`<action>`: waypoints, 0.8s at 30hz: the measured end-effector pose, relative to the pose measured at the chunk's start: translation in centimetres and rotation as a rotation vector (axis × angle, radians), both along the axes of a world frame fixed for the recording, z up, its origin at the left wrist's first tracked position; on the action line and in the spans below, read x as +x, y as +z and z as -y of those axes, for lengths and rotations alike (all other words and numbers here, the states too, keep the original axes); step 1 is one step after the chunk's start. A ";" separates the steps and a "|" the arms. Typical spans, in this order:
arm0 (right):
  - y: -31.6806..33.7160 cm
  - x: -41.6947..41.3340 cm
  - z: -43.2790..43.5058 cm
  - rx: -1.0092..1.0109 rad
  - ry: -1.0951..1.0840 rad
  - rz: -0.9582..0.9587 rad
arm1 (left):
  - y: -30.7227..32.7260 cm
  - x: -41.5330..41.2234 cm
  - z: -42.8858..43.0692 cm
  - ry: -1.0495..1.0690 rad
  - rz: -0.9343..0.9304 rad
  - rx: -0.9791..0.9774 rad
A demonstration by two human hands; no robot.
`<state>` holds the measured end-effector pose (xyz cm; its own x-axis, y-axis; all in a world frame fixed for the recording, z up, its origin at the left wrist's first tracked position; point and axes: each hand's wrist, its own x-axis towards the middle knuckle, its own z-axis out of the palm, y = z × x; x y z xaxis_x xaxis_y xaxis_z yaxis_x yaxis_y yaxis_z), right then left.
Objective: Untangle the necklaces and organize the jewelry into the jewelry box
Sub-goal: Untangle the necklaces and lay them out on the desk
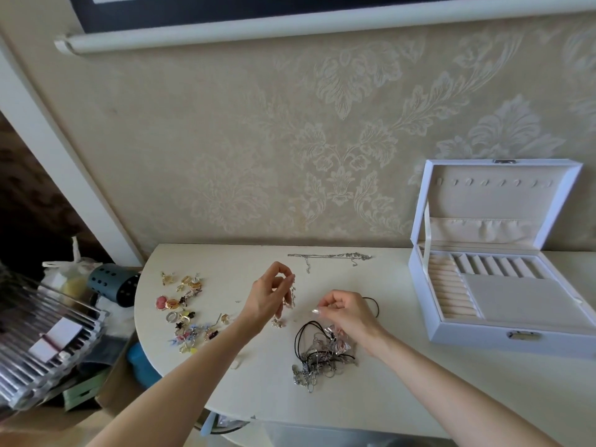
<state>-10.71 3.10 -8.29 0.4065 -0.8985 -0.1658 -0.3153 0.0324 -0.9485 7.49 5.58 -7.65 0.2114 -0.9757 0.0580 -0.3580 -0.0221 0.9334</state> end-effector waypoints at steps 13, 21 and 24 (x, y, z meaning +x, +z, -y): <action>0.9 0.8 0.1 -0.061 0.105 0.097 | 1.2 -1.2 0.0 -0.196 -0.027 0.003; 1.7 0.5 1.6 -0.032 -0.025 0.019 | 1.0 -0.5 0.9 -0.152 0.163 0.024; 1.7 -0.2 2.1 -0.030 -0.049 0.078 | 0.6 -0.4 1.4 -0.142 0.390 0.025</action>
<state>-10.88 0.98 -6.56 0.3730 -0.9216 -0.1077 -0.2391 0.0167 -0.9708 7.11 4.19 -7.10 0.0415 -0.9957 0.0827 -0.6856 0.0318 0.7273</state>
